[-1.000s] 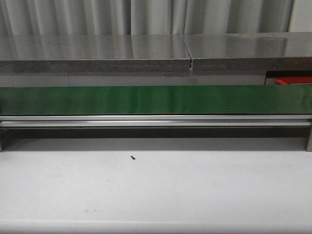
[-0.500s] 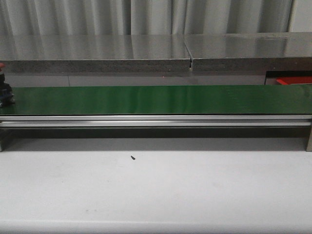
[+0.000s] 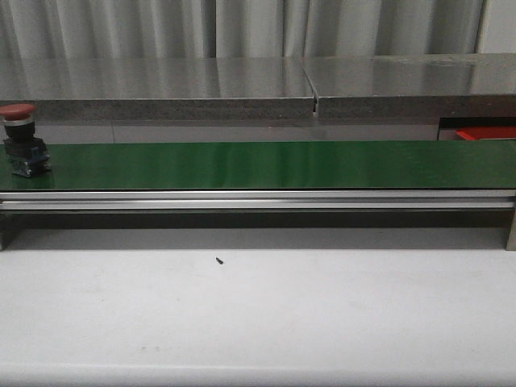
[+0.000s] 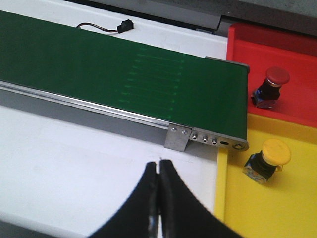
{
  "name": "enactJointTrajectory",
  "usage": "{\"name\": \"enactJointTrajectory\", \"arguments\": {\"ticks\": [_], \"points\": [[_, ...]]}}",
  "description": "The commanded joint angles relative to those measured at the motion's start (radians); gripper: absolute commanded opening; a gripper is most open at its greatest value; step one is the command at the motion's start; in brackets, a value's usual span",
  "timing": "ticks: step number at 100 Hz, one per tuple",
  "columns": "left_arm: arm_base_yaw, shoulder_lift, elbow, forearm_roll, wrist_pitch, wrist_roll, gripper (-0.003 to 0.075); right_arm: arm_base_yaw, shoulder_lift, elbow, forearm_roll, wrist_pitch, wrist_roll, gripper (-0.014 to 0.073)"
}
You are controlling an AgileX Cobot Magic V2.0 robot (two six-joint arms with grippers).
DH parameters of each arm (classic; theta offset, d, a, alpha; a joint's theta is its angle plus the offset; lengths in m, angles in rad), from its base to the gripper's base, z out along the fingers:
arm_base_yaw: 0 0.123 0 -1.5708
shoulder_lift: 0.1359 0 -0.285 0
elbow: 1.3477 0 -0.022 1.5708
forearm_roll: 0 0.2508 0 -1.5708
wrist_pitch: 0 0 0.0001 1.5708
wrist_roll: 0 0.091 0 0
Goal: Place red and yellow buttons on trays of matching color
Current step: 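Grasp the red button with the left gripper and set it on the belt, then grasp a yellow push button with the left gripper and set it on the belt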
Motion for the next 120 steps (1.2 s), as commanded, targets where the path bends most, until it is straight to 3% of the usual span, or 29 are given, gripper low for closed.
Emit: {"name": "enactJointTrajectory", "arguments": {"ticks": [1,55,67,79,102,107,120], "points": [[0.0,-0.021,-0.03,-0.013,-0.055,-0.011,0.069,0.003,-0.002,-0.024,0.018,-0.059,-0.006,-0.0067],[0.0,0.103,-0.03,-0.015,-0.09,-0.011,0.0647,0.003,-0.002,-0.024,0.018,-0.059,-0.006,-0.0067],[0.0,0.104,-0.03,-0.015,-0.104,-0.011,0.0608,0.003,-0.002,-0.024,0.018,-0.059,-0.006,-0.0067],[0.0,0.104,-0.03,-0.019,-0.106,-0.011,0.047,0.003,-0.002,-0.024,0.018,-0.059,-0.006,-0.0067],[0.0,0.094,-0.03,-0.039,-0.075,-0.011,0.0025,0.003,-0.002,-0.024,0.018,-0.059,-0.006,-0.0067],[0.0,0.082,-0.03,-0.041,-0.07,-0.011,-0.0021,0.003,-0.002,-0.024,0.018,-0.059,-0.006,-0.0067],[0.0,0.031,-0.03,-0.062,-0.066,-0.011,-0.0019,0.003,-0.002,-0.024,0.018,-0.059,-0.006,-0.0067]]}}
